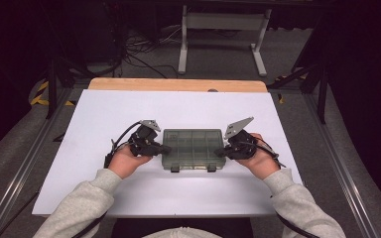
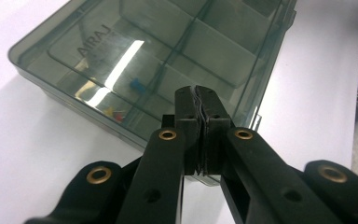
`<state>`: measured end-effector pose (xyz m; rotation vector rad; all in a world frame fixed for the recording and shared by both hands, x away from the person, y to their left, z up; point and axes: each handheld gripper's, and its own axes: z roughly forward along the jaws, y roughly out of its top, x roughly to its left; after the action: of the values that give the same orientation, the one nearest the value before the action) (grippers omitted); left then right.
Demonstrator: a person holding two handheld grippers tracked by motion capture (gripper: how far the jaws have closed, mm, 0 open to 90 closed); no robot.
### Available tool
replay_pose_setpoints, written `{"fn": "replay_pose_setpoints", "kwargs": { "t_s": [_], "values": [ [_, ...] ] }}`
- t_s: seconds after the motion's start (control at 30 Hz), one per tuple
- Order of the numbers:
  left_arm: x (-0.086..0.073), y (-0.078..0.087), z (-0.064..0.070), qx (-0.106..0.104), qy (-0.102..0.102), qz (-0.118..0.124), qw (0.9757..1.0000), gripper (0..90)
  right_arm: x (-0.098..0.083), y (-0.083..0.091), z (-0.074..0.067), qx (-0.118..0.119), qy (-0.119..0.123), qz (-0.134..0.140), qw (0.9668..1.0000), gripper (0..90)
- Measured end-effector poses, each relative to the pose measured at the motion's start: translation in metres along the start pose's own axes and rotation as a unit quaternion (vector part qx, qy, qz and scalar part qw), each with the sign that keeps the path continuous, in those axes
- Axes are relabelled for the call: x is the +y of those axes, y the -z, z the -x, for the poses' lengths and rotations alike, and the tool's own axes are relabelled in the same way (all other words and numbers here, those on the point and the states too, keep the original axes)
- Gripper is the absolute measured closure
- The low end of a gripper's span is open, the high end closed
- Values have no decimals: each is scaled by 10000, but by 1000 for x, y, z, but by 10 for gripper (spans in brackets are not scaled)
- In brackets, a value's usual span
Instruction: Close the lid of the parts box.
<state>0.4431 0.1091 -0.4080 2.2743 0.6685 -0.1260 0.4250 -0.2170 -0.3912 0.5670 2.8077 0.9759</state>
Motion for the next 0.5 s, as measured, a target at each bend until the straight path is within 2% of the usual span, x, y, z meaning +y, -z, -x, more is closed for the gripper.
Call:
{"fn": "replay_pose_setpoints", "kwargs": {
  "t_s": [0.1, 0.27, 0.5],
  "values": [
    [0, -3, 1, 32, -73, -165, 9998, 879, 1, 1, -1, 20, -53, 49, 10000, 900],
    [-2, -3, 5, 110, -128, -152, 9997, 881, 0, -4, -6, -37, -3, -87, 10000, 900],
    [-4, -4, 5, 114, -123, -80, 9998, 894, -5, -5, -8, -127, 29, -23, 9999, 900]
  ]
}}
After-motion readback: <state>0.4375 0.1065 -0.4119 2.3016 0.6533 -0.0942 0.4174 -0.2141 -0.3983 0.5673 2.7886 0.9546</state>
